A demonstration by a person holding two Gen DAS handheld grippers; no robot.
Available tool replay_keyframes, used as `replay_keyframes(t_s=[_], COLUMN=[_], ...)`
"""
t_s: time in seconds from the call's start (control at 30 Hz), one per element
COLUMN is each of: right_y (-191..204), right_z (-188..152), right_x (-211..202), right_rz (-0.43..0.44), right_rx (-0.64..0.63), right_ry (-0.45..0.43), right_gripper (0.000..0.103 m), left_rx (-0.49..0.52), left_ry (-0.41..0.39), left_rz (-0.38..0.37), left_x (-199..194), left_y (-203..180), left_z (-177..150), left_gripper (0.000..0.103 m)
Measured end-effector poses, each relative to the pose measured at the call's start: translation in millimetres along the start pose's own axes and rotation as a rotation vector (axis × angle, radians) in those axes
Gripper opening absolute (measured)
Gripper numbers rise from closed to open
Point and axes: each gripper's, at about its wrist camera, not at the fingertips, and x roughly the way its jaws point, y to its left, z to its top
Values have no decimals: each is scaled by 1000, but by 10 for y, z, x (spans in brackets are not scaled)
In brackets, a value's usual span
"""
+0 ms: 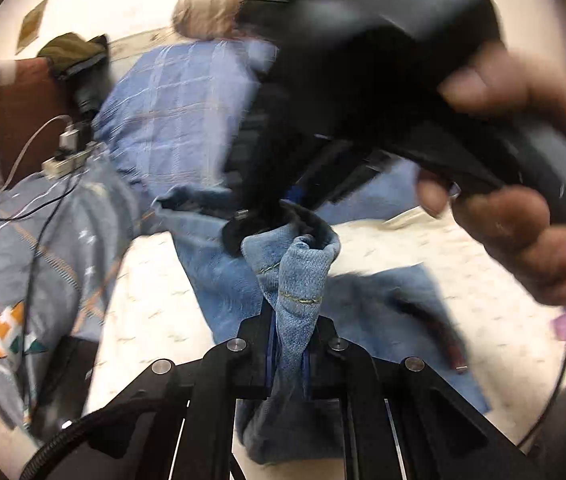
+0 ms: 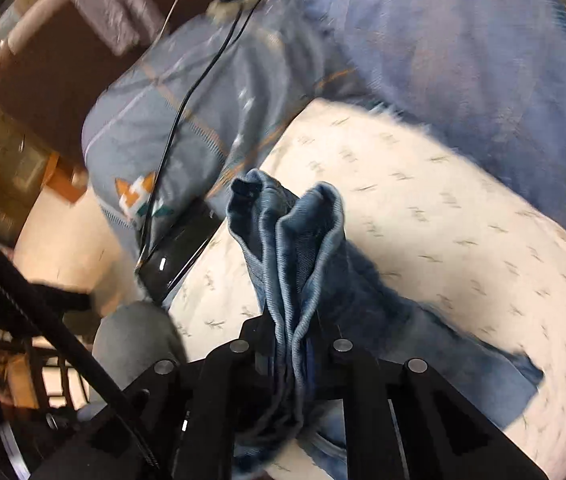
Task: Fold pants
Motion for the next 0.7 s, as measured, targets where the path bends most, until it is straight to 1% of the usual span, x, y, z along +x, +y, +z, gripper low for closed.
replay_keyframes(t_s=[0.03,0.07,0.13,0.17,0.23,0.3,0.4,0.43,0.47,0.5,0.53,0.57,0.6,0.63,0.67,0.7], right_y=[-73,-188,-376,-508,-825,-1240,-1678,-1768,-1855,-1939,-1965,-1966,-1954,-1940,-1912,-1888], right_z=[-87,-251,-529,-727,-1098,-1534,-2089,-2220,-2328,-2385,-2383,-2374,-2378,-2396,-2433,-2441], right_x=[-122,-303,-513,-610,-698,-658,-392,-301,-190,-149,-178,-336,-453,-559,-665,-698], right_rz=[11,34,58,74,100,173,232,247,242,251,268,273,259,251,264,285], right_rx=[28,68,125,169,267,405,542,575,628,698,717,693,671,660,651,635], right_ry=[-40,-101,-186,-236,-318,-403,-473,-481,-463,-439,-449,-509,-558,-607,-662,-678], right_gripper=[9,9,9,9,9,9,14,21,22,22,24,28,45,65,69,69], left_rx=[-6,-17,-28,-25,-5,49,132,152,155,136,104,75,37,4,-20,-41], left_ry=[-19,-30,-32,-22,25,60,157,195,225,244,238,234,228,224,217,205], left_rz=[-51,-104,-211,-247,-313,-325,-324,-310,-304,-315,-339,-375,-419,-460,-495,-521], left_x=[-65,-113,-153,-133,-33,70,289,355,398,408,370,322,249,190,105,28], left_y=[-3,-12,-75,-132,-324,-533,-773,-812,-803,-756,-685,-600,-503,-392,-280,-160], left_z=[10,12,-1,-14,-89,-222,-496,-593,-654,-685,-670,-624,-581,-518,-465,-418], left_gripper=[8,8,8,8,8,8,9,9,10,12,19,32,39,45,46,46])
